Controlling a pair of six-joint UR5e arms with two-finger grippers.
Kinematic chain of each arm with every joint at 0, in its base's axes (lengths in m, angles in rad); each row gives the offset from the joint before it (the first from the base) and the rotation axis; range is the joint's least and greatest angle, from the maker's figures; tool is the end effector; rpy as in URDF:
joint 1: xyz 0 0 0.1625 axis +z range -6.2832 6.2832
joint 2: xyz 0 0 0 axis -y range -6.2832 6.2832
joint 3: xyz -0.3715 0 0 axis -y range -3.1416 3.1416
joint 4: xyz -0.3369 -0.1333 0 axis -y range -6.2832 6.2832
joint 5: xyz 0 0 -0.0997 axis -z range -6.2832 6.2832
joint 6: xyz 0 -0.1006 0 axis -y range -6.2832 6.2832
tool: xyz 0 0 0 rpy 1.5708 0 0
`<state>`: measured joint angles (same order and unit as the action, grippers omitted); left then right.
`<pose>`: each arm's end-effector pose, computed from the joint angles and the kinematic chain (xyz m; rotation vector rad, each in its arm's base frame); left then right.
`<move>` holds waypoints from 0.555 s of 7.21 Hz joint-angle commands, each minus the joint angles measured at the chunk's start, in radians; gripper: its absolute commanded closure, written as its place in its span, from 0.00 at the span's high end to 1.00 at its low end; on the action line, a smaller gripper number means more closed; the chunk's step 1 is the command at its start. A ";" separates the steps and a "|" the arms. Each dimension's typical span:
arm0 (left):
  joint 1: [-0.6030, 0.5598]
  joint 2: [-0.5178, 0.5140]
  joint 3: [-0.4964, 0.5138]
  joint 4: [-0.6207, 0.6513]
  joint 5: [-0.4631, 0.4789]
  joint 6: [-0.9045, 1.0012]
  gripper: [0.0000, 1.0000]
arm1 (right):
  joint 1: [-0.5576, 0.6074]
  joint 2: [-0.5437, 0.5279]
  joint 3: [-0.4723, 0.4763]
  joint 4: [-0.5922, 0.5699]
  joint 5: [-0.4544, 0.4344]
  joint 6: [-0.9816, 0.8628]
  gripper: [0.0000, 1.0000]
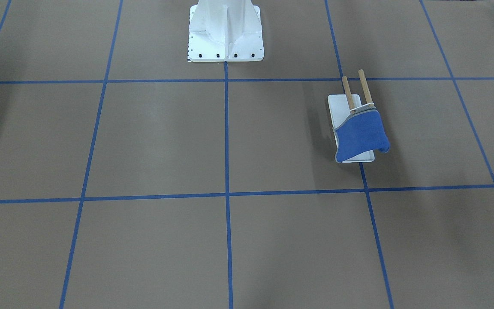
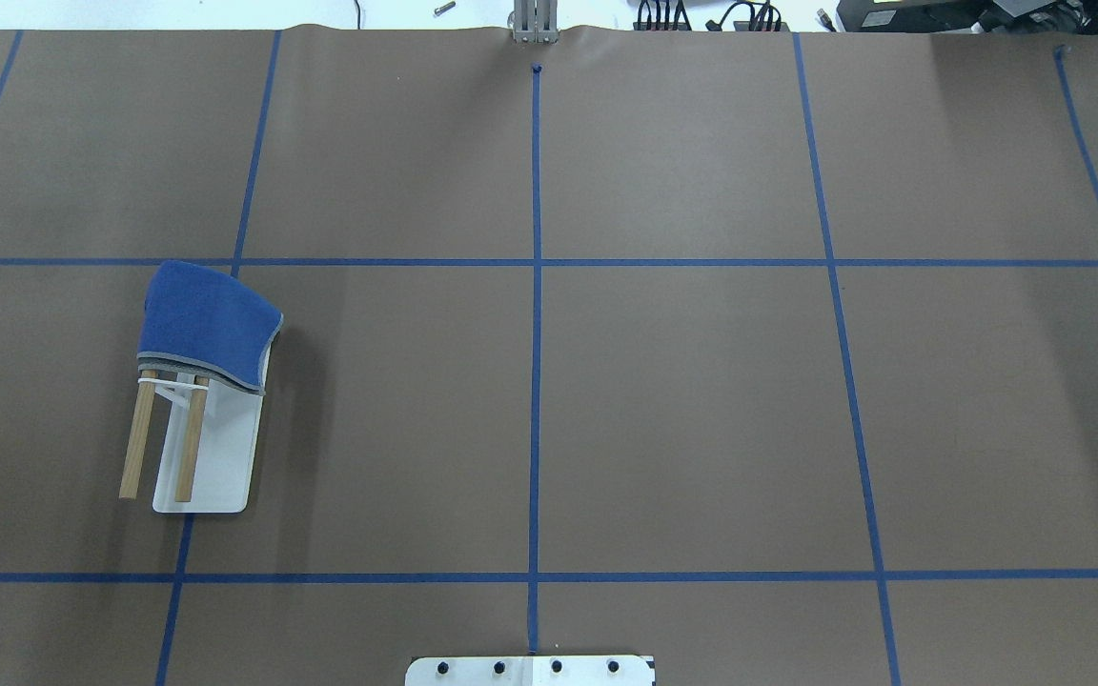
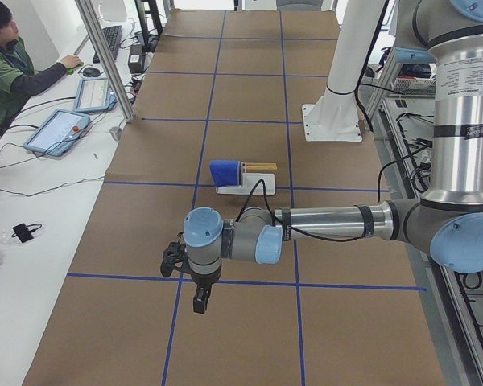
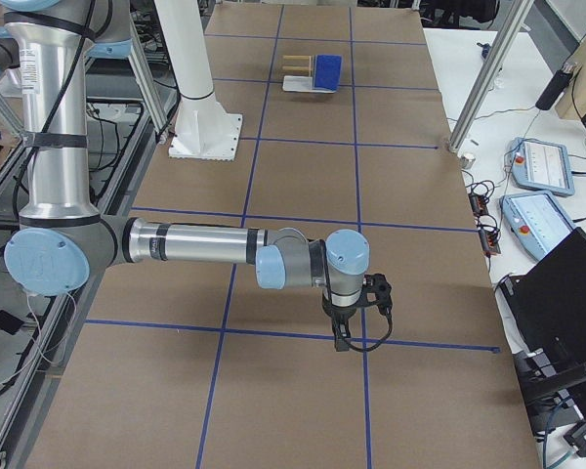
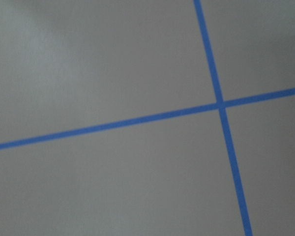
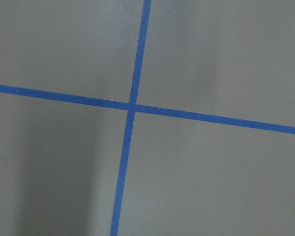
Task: Hang towel on rack
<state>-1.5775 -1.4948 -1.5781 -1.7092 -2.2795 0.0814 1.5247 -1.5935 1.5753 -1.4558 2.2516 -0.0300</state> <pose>-0.0706 -0.4122 0.6253 0.0979 0.7051 0.0962 0.0499 -0.4380 0.6082 0.0876 -0.6813 -0.1060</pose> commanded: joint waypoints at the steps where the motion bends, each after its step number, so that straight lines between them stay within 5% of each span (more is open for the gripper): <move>1: -0.025 0.010 -0.020 0.003 -0.044 0.000 0.99 | 0.000 -0.003 -0.001 0.000 -0.003 0.004 1.00; 4: -0.022 0.054 -0.080 0.005 -0.038 0.000 0.99 | 0.000 -0.010 -0.001 0.000 -0.004 0.010 1.00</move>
<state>-1.6004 -1.4630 -1.6266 -1.7040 -2.3183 0.0806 1.5248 -1.6018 1.5739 -1.4557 2.2476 -0.0221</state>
